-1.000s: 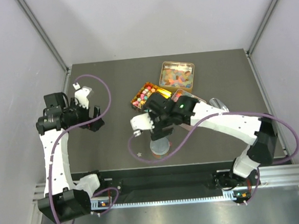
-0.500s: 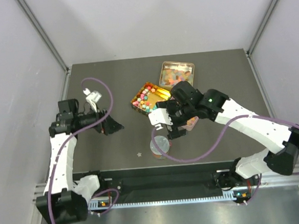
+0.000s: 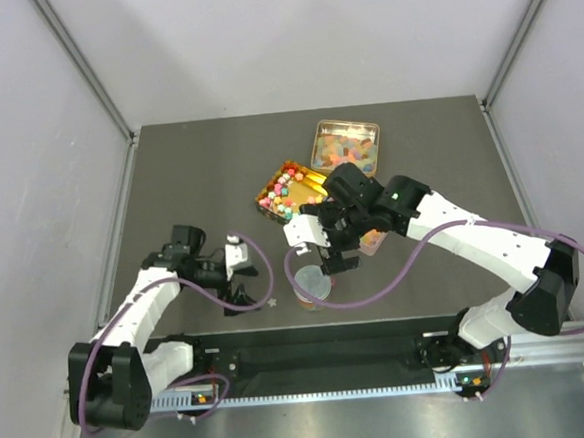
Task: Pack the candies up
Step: Screw the bottle lid onto the packing bottle.
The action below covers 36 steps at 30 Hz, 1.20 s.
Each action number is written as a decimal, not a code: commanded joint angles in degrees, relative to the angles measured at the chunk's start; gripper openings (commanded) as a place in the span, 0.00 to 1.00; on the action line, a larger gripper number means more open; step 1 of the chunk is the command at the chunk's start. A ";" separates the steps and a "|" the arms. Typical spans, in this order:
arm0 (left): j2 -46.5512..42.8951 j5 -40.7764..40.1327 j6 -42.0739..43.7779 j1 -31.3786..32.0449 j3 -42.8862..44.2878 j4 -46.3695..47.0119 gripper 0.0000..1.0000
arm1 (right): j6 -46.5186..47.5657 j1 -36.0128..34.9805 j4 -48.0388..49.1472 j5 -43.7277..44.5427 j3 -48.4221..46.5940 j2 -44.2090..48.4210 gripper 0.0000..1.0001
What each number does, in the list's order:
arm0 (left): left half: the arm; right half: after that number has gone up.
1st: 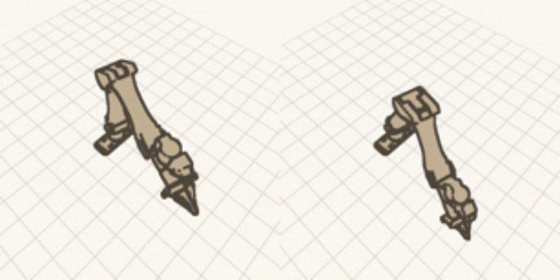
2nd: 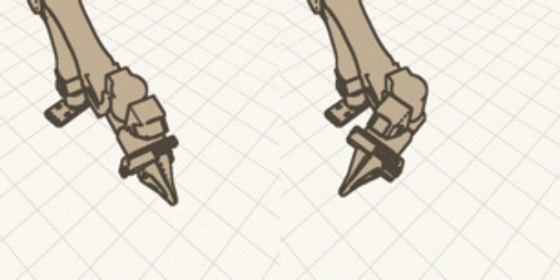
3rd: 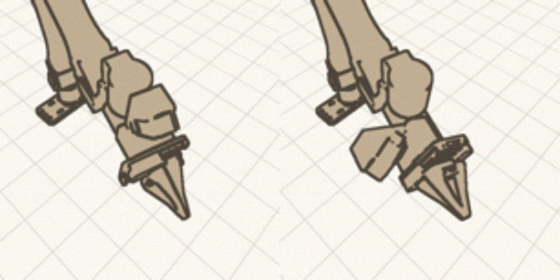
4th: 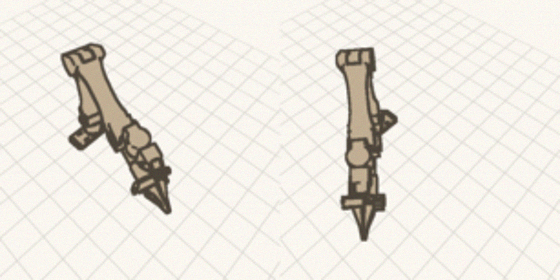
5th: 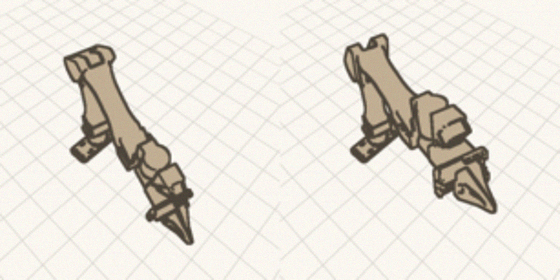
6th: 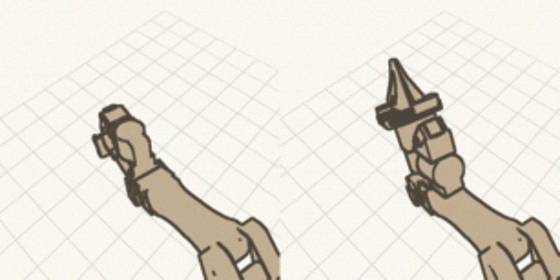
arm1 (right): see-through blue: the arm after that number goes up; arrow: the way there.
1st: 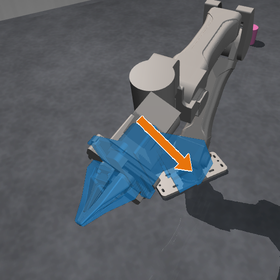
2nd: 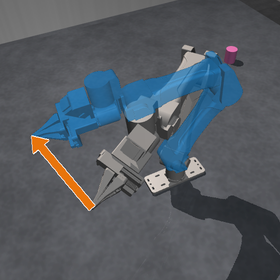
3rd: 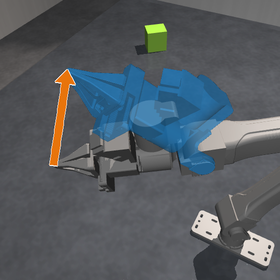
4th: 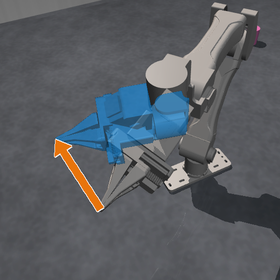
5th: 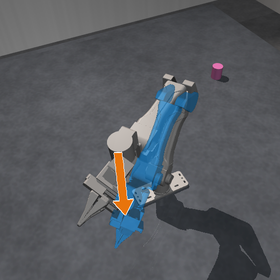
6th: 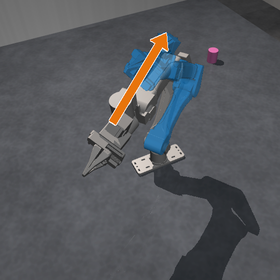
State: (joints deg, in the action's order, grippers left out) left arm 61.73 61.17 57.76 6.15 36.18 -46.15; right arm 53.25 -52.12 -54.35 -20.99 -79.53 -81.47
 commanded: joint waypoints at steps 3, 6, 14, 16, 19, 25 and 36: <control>-3.89 1.77 4.56 7.63 -12.00 19.06 0.98 | -3.07 -0.70 2.14 -0.54 -3.44 -2.90 1.00; -3.99 -0.34 6.04 9.83 -15.35 22.69 0.98 | -3.16 -0.62 1.96 -0.45 -5.46 -4.48 1.00; 8.55 -6.23 -0.80 12.92 -9.39 30.43 0.96 | -4.47 -0.70 1.35 0.34 -11.26 -8.79 1.00; 10.59 -7.29 -1.06 13.18 -5.88 29.45 0.96 | -4.48 -0.70 1.09 0.25 -11.27 -7.92 1.00; 12.09 -9.04 -3.17 14.32 -2.10 28.58 0.94 | -4.65 -0.70 0.56 0.95 -11.61 -6.43 1.00; 9.20 -6.32 -13.95 15.72 1.96 28.12 0.94 | -4.39 0.08 -0.85 3.24 -12.58 -4.93 1.00; 4.27 -23.26 -36.82 27.94 -5.34 42.63 0.98 | -1.75 1.32 -1.37 2.89 -10.56 -1.42 1.00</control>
State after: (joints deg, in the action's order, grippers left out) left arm 65.78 46.24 30.02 30.57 31.77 -9.93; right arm 50.30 -51.29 -55.40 -17.63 -89.06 -86.61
